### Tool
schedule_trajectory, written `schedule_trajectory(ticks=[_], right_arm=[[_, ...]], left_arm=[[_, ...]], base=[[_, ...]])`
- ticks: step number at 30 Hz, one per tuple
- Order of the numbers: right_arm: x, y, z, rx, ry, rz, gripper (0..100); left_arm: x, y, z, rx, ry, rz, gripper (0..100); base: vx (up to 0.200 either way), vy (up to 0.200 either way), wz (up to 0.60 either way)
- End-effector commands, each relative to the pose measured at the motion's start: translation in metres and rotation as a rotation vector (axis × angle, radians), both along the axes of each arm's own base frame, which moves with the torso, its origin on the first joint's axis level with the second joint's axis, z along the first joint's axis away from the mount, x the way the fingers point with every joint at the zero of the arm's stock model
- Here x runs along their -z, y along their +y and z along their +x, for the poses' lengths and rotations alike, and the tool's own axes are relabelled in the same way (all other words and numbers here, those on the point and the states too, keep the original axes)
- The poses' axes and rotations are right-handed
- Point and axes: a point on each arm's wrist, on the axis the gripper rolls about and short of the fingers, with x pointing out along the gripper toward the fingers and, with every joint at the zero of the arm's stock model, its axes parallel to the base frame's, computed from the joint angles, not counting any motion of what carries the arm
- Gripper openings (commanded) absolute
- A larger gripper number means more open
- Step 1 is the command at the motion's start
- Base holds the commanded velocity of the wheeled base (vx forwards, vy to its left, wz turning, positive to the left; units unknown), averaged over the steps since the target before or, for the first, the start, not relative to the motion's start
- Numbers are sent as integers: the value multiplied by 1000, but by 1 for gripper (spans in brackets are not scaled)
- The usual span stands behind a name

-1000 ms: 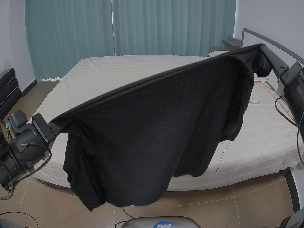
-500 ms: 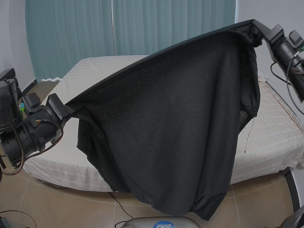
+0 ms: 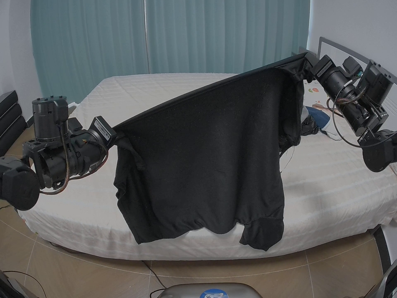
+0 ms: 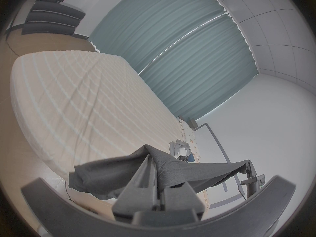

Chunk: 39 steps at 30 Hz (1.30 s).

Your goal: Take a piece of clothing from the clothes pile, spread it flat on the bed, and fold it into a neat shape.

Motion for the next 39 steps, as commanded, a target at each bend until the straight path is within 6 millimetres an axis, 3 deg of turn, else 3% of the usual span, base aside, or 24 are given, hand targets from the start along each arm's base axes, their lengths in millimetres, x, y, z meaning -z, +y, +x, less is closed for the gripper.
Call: schedule_trajectory(ticks=[1, 12, 17, 22, 28, 33, 39], right_arm=[[19, 0, 17, 11, 49, -15, 0], [28, 2, 28, 8, 66, -33, 0], [43, 2, 51, 34, 89, -51, 0], [76, 4, 72, 43, 163, -70, 0], [121, -5, 112, 94, 227, -74, 0], [161, 0, 129, 104, 296, -90, 0], [187, 5, 149, 141, 310, -75, 0]], left_arm=[[24, -5, 22, -5, 67, 25, 0], [26, -6, 62, -34, 42, 47, 0], [45, -13, 85, -21, 63, 94, 0], [64, -21, 117, -25, 79, 102, 0], [88, -31, 156, -35, 71, 110, 0], [119, -35, 172, -38, 116, 125, 0], [149, -38, 181, -39, 162, 137, 0]], base=[[0, 0, 0], [182, 0, 0], [200, 0, 0], [200, 0, 0], [200, 0, 0], [40, 0, 0], [0, 0, 0]])
